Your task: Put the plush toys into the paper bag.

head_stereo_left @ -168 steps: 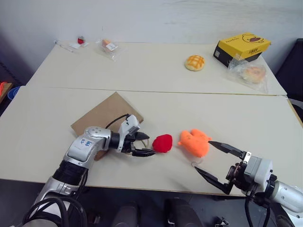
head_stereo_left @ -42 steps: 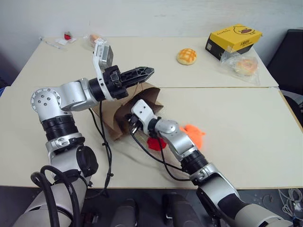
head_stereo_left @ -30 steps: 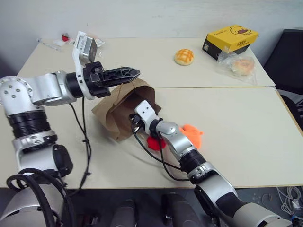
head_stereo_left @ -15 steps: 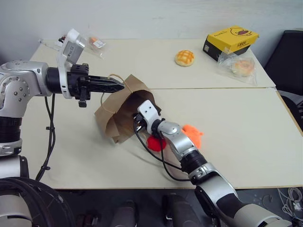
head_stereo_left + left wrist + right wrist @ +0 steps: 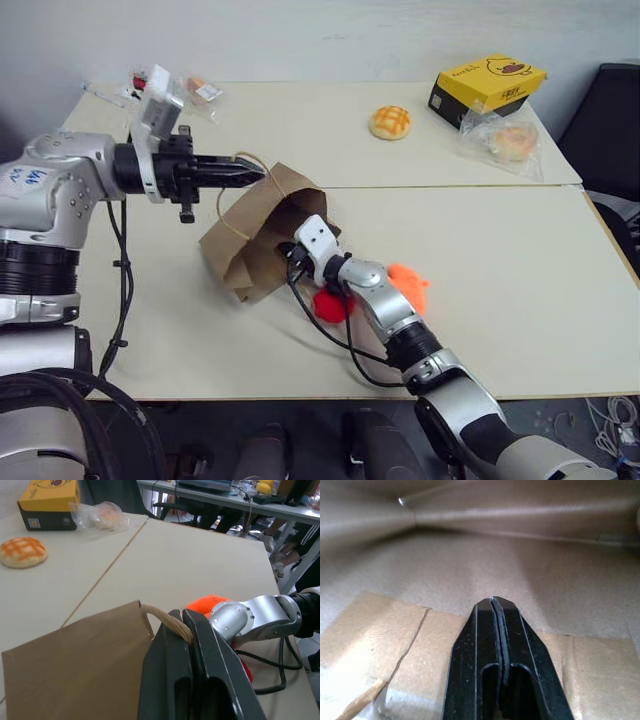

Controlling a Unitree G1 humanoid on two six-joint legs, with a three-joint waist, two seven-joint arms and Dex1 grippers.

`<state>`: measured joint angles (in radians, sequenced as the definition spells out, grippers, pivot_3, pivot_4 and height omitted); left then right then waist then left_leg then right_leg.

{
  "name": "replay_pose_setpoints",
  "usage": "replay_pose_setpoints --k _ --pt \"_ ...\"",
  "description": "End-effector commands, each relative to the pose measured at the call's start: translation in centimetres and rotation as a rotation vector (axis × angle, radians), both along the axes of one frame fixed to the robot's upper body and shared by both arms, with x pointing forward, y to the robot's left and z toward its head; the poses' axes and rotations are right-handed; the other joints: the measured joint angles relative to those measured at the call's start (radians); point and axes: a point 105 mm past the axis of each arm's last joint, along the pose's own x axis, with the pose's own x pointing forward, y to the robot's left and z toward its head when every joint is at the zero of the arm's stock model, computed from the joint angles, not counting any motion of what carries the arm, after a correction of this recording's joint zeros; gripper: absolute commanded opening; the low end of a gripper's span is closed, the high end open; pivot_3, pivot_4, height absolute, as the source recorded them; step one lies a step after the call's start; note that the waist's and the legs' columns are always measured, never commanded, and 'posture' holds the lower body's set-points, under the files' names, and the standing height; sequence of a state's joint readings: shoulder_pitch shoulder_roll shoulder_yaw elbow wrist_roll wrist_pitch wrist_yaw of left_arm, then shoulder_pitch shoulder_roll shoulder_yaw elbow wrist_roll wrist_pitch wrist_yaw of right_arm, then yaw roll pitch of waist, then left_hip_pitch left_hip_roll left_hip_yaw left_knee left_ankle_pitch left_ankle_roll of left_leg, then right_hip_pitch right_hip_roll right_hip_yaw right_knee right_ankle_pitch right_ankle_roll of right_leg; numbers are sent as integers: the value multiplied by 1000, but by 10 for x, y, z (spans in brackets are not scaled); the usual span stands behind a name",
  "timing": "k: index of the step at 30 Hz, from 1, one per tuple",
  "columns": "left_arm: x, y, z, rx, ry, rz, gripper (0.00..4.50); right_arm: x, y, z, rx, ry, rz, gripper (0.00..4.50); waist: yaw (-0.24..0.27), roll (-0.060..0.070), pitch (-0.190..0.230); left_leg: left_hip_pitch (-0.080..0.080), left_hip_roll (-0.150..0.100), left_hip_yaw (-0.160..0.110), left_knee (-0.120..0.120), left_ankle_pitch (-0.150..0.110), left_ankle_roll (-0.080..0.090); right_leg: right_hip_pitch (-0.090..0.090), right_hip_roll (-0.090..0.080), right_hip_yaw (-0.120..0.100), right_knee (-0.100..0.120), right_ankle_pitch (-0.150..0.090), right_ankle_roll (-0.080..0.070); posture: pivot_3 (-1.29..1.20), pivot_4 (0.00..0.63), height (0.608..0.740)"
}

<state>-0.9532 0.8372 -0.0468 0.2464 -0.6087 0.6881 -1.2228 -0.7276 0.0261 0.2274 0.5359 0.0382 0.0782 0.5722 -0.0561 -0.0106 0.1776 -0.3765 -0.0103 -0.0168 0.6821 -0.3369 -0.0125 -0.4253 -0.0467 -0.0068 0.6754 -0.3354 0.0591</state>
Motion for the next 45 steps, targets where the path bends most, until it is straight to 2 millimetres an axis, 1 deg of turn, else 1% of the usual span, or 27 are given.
replay_pose_setpoints --k 1,3,5,6,8,10,12,14,18,19,21,22,23,24,25,26,27,29,30,32,34,36,37,38,39,42,45 --pt "-5 -1 11 -6 -77 -5 0 -10 -2 25 56 -60 89 541 0 0 0 0 0 0 0 0 0 -1 0 0 0 0 0 0 150 740" --pt "-5 -3 9 -3 -71 -8 0 -15 -3 32 61 -73 124 1243 0 0 0 -1 0 0 0 0 0 -1 0 0 0 0 0 0 150 740" --pt "-6 -5 7 2 -69 -14 0 -23 -8 45 76 -78 166 1917 1 0 0 -1 0 0 0 0 0 -1 0 0 0 0 0 0 150 740" --pt "-6 -5 5 5 -70 -18 0 -28 -11 50 67 -83 192 2350 1 0 0 -1 0 0 0 0 0 -2 0 0 0 0 0 0 150 740" --pt "-6 -7 6 3 -73 -21 0 -46 -18 56 35 -46 280 3005 3 0 0 -2 0 0 0 0 0 -2 0 0 0 0 0 0 150 740" --pt "-4 -9 8 -18 -74 -22 0 -59 -30 60 4 -44 312 3754 6 0 0 -2 0 0 0 0 0 -2 0 0 -1 0 0 0 150 740" --pt "-3 -11 8 -23 -76 -27 0 -73 -47 63 -25 -62 333 4427 13 0 0 -3 0 0 0 0 0 -2 0 0 -1 0 0 0 150 740" --pt "-3 -13 7 -28 -72 -32 0 -84 -66 68 -20 -83 318 4472 24 0 0 -3 0 0 0 0 0 -2 0 0 -2 0 0 0 150 740" --pt "-3 -14 4 -34 -63 -39 0 -97 -113 82 51 -148 177 4472 31 0 0 -6 0 0 1 0 1 -3 0 0 -3 0 0 0 150 740" --pt "-3 -14 3 -37 -61 -39 0 -103 -133 80 39 -172 123 4472 33 0 0 -6 0 0 1 0 1 -3 0 0 -4 0 0 0 150 740" --pt "-2 -14 2 -38 -61 -40 0 -111 -162 76 27 -179 6 4472 41 0 0 -7 0 0 1 0 2 -3 0 0 -4 0 0 0 150 740" --pt "-2 -13 1 -39 -60 -39 0 -119 -189 69 4 -195 -103 4472 46 0 0 -7 0 0 1 0 2 -3 1 0 -4 0 0 0 150 740" --pt "-2 -12 1 -40 -59 -39 0 -126 -206 64 -17 -204 -173 4472 53 0 0 -7 0 0 1 0 2 -3 1 0 -4 0 0 0 150 740" --pt "-1 -11 1 -43 -58 -30 0 -137 -234 53 -59 -198 -282 4472 56 0 0 -7 0 0 1 0 2 -3 1 0 -5 0 0 0 150 740" --pt "0 -10 0 -44 -57 -24 0 -147 -251 46 -97 -192 -347 4472 61 0 0 -7 0 0 1 -1 2 -3 2 0 -5 0 0 0 150 740" --pt "1 -8 0 -45 -55 -18 0 -156 -266 39 -111 -178 -404 4472 65 0 0 -8 0 0 1 -1 2 -3 2 0 -5 0 0 0 150 740" --pt "3 -7 -1 -47 -52 -14 0 -172 -285 27 -139 -140 -466 4472 66 0 0 -7 0 1 1 -1 2 -3 2 1 -5 0 0 0 150 740" --pt "4 -6 -2 -48 -43 -17 0 -198 -309 7 -179 -69 -549 4472 68 -1 0 -6 0 3 2 0 4 -2 2 3 -4 1 1 0 150 740" --pt "5 -7 -2 -49 -40 -20 0 -207 -316 1 -192 -46 -574 4472 67 -1 0 -5 0 4 1 0 4 -2 2 4 -4 1 1 0 150 740" --pt "6 -7 -4 -44 -36 -29 0 -216 -319 -5 -196 -32 -591 4472 57 -1 1 2 0 7 -1 -1 5 3 3 7 -8 1 1 0 150 740" --pt "6 -8 -5 -40 -35 -36 0 -216 -316 -3 -179 -38 -578 4472 42 -1 1 11 1 9 -4 -4 11 10 4 10 -10 1 1 0 150 740" --pt "7 -10 -4 -43 -32 -44 0 -207 -292 6 -148 -50 -485 4472 31 -1 1 21 1 11 -6 -6 13 19 4 12 -12 1 1 0 150 740" --pt "7 -11 -4 -43 -32 -47 0 -198 -275 11 -161 -52 -410 4472 25 -1 1 22 2 11 -6 -6 13 20 4 12 -12 1 1 0 150 740" --pt "8 -11 -5 -43 -32 -49 0 -194 -264 14 -175 -52 -361 4472 24 -1 1 22 2 11 -6 -6 13 19 4 12 -11 1 1 0 150 740" --pt "8 -11 -5 -41 -31 -50 0 -184 -255 16 -190 -41 -335 4472 24 -1 1 23 2 12 -7 -6 13 19 5 13 -11 1 1 0 150 740" --pt "8 -11 -6 -40 -30 -52 0 -156 -233 19 -229 -12 -300 4472 30 -1 1 21 3 11 -7 -2 5 17 6 13 -11 1 1 0 150 740" --pt "8 -11 -5 -39 -28 -52 0 -137 -218 15 -288 23 -273 4472 42 -1 1 18 3 11 -7 -1 4 14 6 12 -11 1 1 0 150 740"
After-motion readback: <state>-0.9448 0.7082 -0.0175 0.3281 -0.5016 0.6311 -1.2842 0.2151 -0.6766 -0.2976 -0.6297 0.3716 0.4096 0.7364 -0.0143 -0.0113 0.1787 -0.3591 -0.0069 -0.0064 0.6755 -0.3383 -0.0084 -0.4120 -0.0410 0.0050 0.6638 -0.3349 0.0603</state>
